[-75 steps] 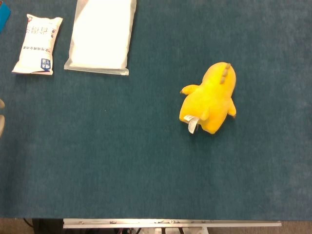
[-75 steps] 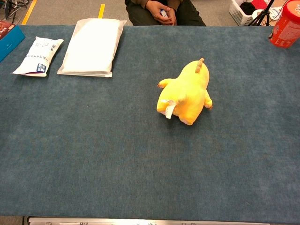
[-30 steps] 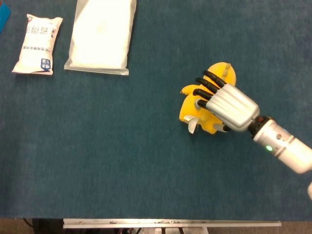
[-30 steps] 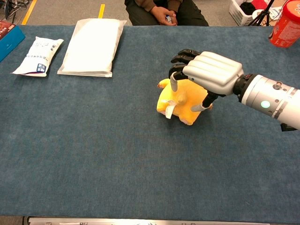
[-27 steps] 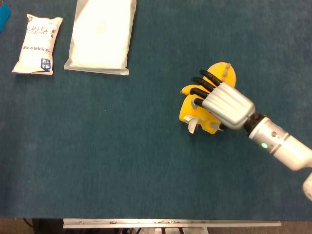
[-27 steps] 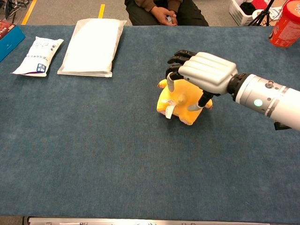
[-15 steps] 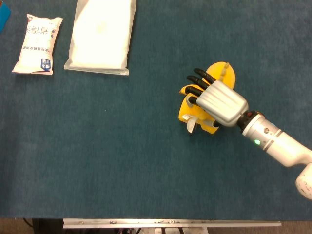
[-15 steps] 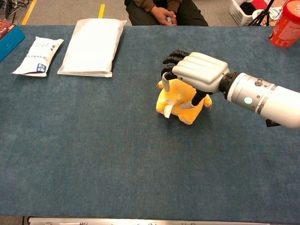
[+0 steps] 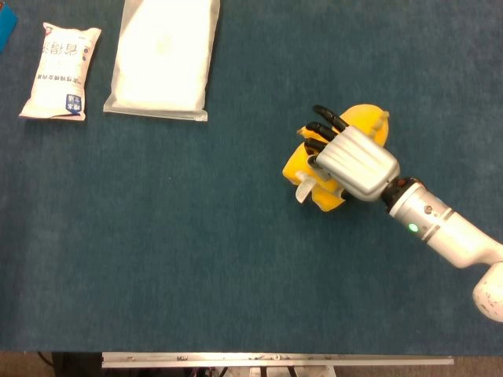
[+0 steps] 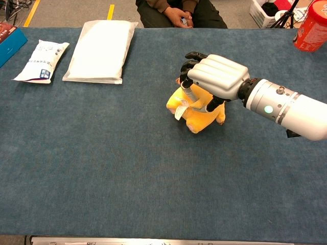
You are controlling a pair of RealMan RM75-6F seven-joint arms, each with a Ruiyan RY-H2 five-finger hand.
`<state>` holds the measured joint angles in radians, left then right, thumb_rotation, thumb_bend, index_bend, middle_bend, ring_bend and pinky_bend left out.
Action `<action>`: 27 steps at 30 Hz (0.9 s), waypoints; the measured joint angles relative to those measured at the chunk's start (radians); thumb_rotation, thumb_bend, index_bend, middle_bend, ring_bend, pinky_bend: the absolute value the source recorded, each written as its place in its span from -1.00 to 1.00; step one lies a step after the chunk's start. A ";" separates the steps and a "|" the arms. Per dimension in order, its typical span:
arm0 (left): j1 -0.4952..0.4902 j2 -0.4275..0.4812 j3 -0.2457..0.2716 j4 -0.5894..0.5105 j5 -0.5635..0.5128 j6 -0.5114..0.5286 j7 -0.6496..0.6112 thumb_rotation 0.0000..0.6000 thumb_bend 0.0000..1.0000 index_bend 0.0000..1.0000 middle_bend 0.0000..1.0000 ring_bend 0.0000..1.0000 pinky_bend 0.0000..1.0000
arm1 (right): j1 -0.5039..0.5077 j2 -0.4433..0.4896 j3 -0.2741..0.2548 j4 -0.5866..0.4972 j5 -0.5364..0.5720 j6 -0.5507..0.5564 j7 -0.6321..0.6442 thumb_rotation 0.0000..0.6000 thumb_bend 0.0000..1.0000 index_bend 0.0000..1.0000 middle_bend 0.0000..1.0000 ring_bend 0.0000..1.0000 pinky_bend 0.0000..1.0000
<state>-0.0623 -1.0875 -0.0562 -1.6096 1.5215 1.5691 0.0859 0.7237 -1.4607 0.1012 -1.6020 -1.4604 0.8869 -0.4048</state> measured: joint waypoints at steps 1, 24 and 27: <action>0.000 0.000 0.000 -0.001 0.000 0.000 0.000 1.00 -0.22 -0.09 -0.14 -0.35 -0.17 | 0.000 0.003 -0.004 -0.001 -0.008 0.004 0.005 1.00 -0.50 0.53 -0.17 -0.64 -0.89; 0.001 0.000 -0.002 0.006 -0.004 -0.003 -0.001 1.00 -0.22 -0.09 -0.15 -0.35 -0.17 | 0.021 0.012 -0.018 -0.008 -0.047 0.048 -0.007 1.00 -0.60 0.01 -0.41 -0.74 -0.89; 0.003 0.000 -0.003 0.010 -0.006 -0.003 -0.003 1.00 -0.22 -0.09 -0.15 -0.35 -0.17 | 0.026 0.007 -0.017 -0.001 -0.037 0.040 -0.013 1.00 -0.60 0.03 -0.41 -0.74 -0.89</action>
<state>-0.0598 -1.0872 -0.0592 -1.6001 1.5152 1.5665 0.0826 0.7496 -1.4537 0.0846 -1.6027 -1.4973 0.9274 -0.4175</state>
